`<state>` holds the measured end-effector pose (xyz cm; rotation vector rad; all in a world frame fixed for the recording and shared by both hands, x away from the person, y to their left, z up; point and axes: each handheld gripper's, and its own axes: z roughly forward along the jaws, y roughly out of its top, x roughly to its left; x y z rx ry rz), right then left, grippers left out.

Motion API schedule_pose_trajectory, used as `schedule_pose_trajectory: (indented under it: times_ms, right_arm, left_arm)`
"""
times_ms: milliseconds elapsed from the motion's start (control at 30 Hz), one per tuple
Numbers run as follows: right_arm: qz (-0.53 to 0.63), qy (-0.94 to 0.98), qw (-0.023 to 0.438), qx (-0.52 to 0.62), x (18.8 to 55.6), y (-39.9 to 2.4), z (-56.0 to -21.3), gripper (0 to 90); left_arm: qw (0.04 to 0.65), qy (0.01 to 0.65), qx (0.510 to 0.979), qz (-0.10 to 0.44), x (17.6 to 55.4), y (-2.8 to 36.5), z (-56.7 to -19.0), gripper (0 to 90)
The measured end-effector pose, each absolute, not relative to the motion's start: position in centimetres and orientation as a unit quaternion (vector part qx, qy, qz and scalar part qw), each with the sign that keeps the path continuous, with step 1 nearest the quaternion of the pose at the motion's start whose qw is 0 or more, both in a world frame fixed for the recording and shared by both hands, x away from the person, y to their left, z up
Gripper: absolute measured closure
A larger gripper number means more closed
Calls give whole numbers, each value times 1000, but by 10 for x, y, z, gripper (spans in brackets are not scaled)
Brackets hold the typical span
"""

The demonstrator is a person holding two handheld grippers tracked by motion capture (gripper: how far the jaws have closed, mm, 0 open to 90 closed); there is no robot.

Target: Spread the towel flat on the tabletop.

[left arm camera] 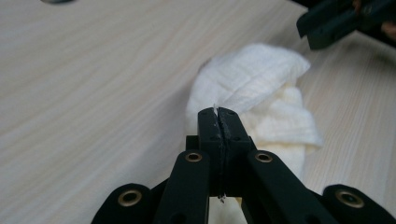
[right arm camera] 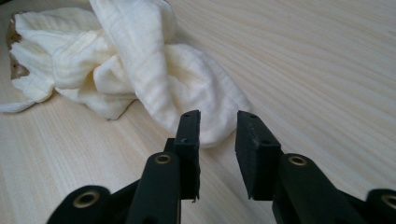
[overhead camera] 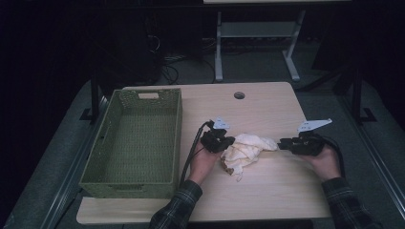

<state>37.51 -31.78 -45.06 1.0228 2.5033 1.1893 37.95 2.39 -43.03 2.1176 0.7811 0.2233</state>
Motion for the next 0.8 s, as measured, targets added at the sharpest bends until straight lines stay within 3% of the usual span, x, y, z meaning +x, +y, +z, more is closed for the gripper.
schedule_pose_trajectory:
  times_ms: [433,800]
  right_arm:
    - [390,858,63,329,380,-311,-462,561]
    - [380,869,46,314,379,-295,-468,556]
  left_arm:
    - [457,367,799,132,376,53,-403,892]
    - [452,393,784,159,375,62,-397,892]
